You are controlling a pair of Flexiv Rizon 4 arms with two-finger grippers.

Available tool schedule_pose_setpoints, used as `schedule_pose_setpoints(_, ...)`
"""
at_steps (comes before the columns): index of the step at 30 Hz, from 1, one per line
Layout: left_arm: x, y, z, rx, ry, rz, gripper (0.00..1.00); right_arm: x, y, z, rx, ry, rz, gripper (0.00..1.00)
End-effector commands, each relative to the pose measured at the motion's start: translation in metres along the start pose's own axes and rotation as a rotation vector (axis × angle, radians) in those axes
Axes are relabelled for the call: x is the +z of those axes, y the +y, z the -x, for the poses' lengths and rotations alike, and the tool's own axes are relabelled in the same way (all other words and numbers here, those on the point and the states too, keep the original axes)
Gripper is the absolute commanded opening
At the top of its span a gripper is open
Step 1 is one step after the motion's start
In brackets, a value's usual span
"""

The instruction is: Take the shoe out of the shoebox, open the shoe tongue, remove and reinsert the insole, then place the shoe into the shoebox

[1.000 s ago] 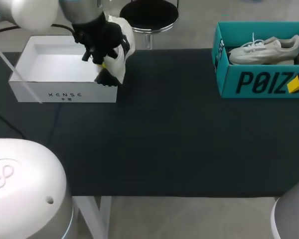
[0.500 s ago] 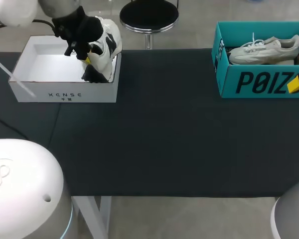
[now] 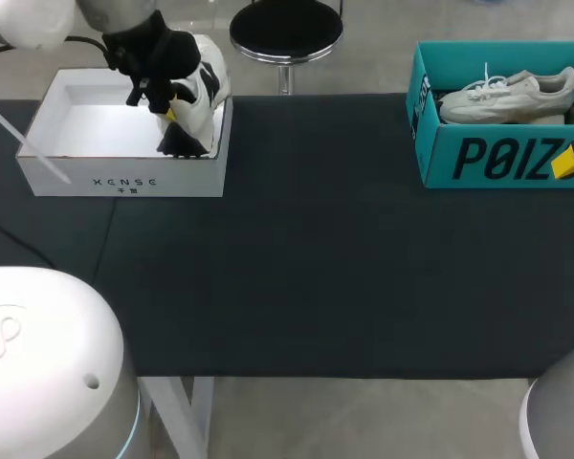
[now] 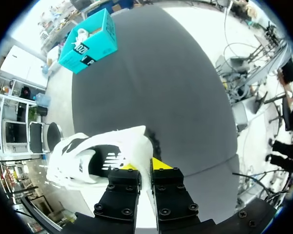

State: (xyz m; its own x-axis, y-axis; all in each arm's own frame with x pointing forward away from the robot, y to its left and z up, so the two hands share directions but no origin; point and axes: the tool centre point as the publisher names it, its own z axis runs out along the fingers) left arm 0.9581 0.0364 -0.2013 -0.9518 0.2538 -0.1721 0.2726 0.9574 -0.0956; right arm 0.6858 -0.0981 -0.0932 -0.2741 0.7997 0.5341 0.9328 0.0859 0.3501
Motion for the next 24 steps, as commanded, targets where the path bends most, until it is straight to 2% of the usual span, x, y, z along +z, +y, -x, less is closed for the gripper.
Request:
schedule_pose_setpoints(1,-0.001,0.0,0.001,0.0,-0.001,0.001,0.0,0.001,0.002,0.0,0.001,-0.002,-0.004,1.0)
schedule_pose_setpoints(3,-0.008,-0.005,-0.01,0.118,-0.054,-0.017,0.0,0.001,0.002,0.0,0.001,-0.002,-0.004,1.0)
schedule_pose_setpoints(4,-0.012,-0.003,-0.012,0.181,-0.043,-0.046,0.0,0.001,0.002,0.0,0.001,-0.002,-0.004,1.0)
schedule_pose_setpoints(6,-0.019,0.008,-0.01,0.24,-0.097,-0.028,0.0,0.001,0.002,0.0,0.001,-0.002,-0.004,1.0)
schedule_pose_setpoints(9,-0.029,0.033,-0.005,0.337,-0.138,-0.009,0.0,0.001,0.002,0.0,0.001,-0.002,-0.004,1.0)
schedule_pose_setpoints(14,-0.046,0.086,0.003,0.472,-0.13,-0.018,0.0,0.001,0.002,0.0,0.001,-0.002,-0.004,1.0)
schedule_pose_setpoints(18,-0.051,0.123,0.003,0.614,-0.13,0.001,0.0,0.001,0.002,0.0,0.001,-0.002,-0.004,1.0)
schedule_pose_setpoints(24,-0.052,0.155,0.0,0.787,-0.106,0.019,0.0,0.001,0.002,0.0,0.001,-0.002,-0.004,1.0)
